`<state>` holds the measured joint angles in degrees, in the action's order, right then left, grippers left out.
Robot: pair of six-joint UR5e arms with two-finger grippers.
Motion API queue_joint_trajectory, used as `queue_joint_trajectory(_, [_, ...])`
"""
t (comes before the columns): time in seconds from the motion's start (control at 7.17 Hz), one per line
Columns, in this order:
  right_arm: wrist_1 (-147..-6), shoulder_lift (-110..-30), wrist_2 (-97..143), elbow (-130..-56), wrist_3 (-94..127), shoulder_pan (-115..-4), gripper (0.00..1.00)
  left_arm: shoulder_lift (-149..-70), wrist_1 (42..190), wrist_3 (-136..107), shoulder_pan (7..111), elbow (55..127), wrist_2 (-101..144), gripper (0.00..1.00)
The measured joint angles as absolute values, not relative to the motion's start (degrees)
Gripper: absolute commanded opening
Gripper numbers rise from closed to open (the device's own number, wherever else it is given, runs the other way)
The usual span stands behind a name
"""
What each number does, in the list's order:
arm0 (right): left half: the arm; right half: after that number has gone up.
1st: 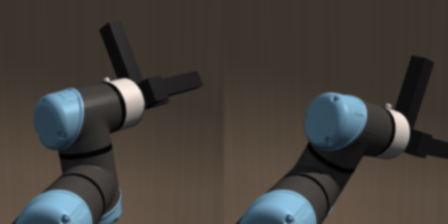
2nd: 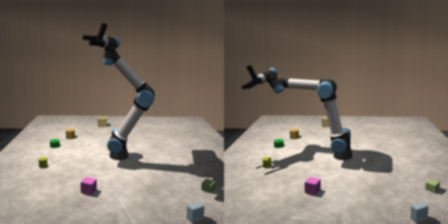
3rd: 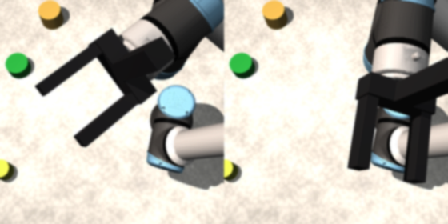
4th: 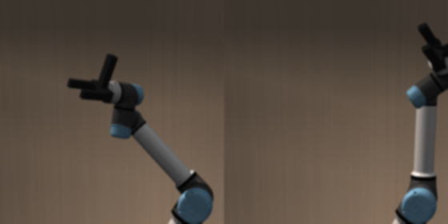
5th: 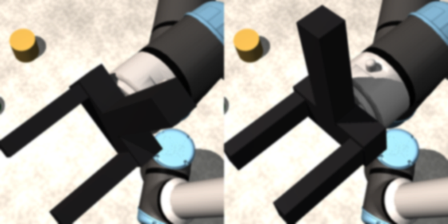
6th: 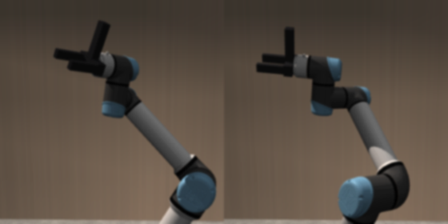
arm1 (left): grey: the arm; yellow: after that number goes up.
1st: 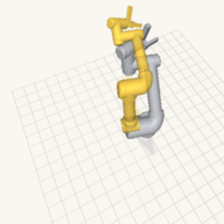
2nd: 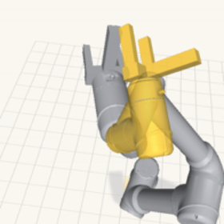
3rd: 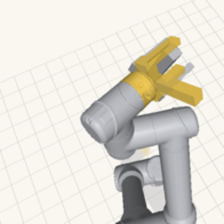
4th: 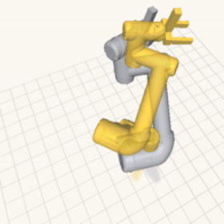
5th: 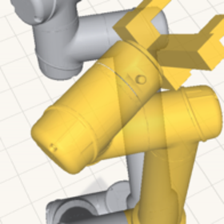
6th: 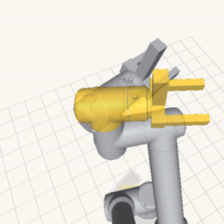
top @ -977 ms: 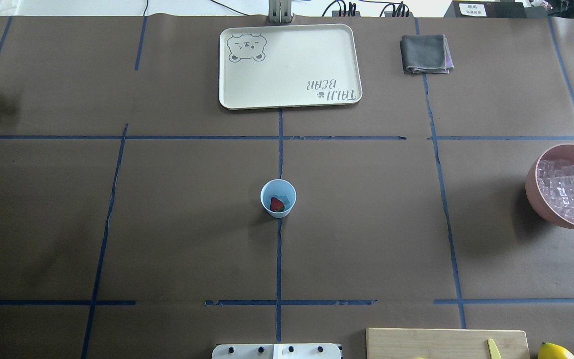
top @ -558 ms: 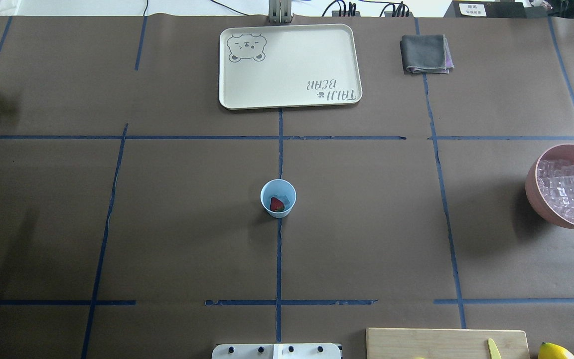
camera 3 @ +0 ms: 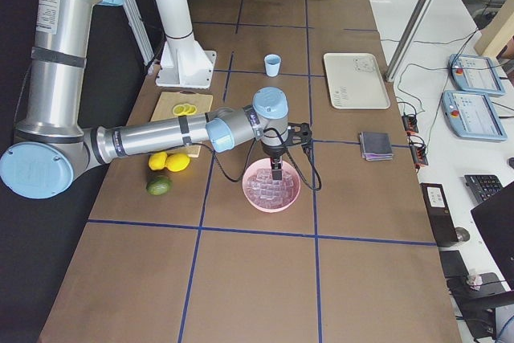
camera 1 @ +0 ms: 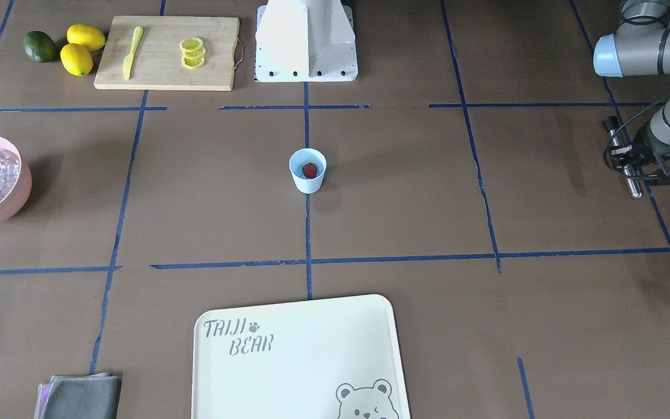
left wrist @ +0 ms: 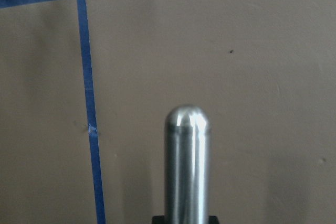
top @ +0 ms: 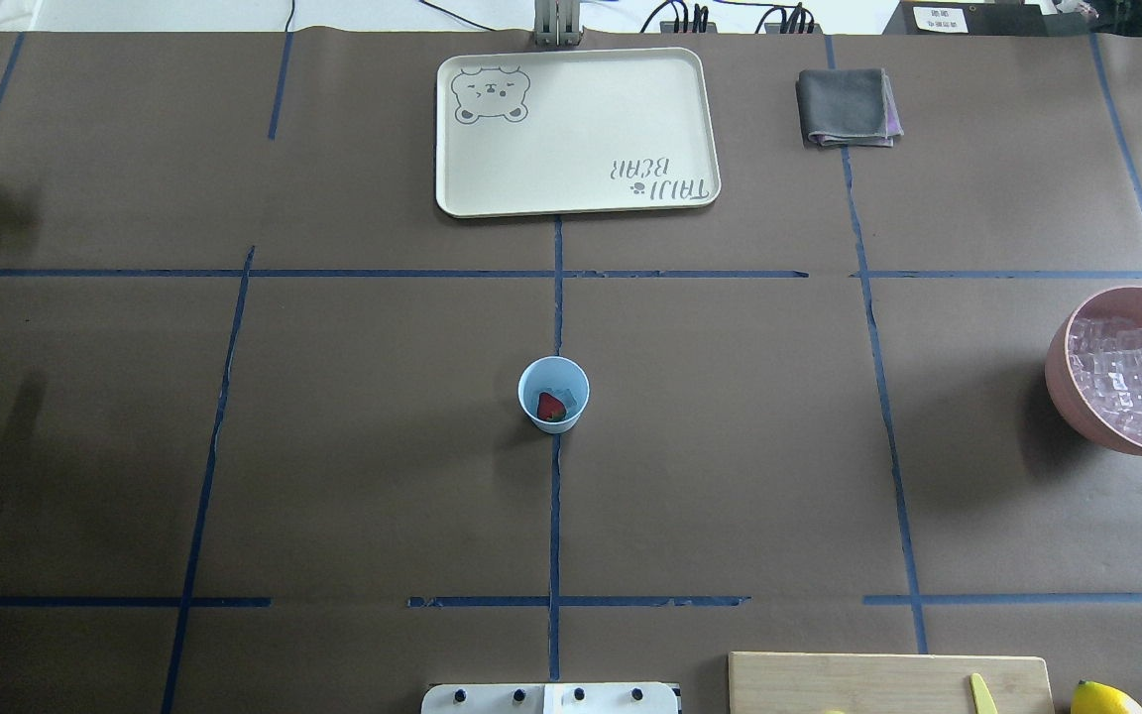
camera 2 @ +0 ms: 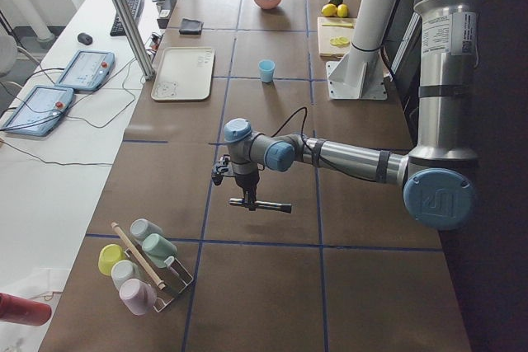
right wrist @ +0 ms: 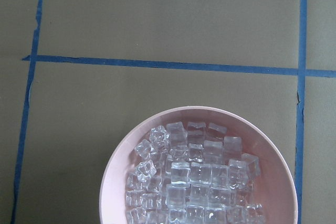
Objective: Mash ice and strawberries in cup
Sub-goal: 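Lay the muddler on the table beside the white wire rack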
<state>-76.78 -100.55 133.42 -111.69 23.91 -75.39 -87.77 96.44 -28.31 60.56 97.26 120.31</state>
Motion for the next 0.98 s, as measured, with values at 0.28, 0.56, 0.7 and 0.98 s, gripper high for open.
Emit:
queue_joint_trajectory(0.28, [-76.81, -100.62, 133.42, -111.77, 23.91, -75.41, 1.0, -89.04, 96.9, -28.48, 60.52, 94.43, 120.35, 0.0])
queue_joint_trajectory(0.56, [-76.82, -100.63, 133.42, -111.75, 23.9, -75.4, 1.0, -89.54, 97.01, -28.76, 60.49, 92.71, 120.4, 0.07])
queue_joint_trajectory(0.7, [-76.82, -100.64, 133.42, -111.72, 23.91, -75.38, 1.0, -89.6, 97.02, -28.78, 60.44, 92.27, 120.39, 0.11])
queue_joint_trajectory(0.98, [-76.84, -100.63, 133.4, -111.68, 23.91, -75.35, 1.0, -89.84, 97.05, -28.61, 59.86, 91.52, 120.33, 0.17])
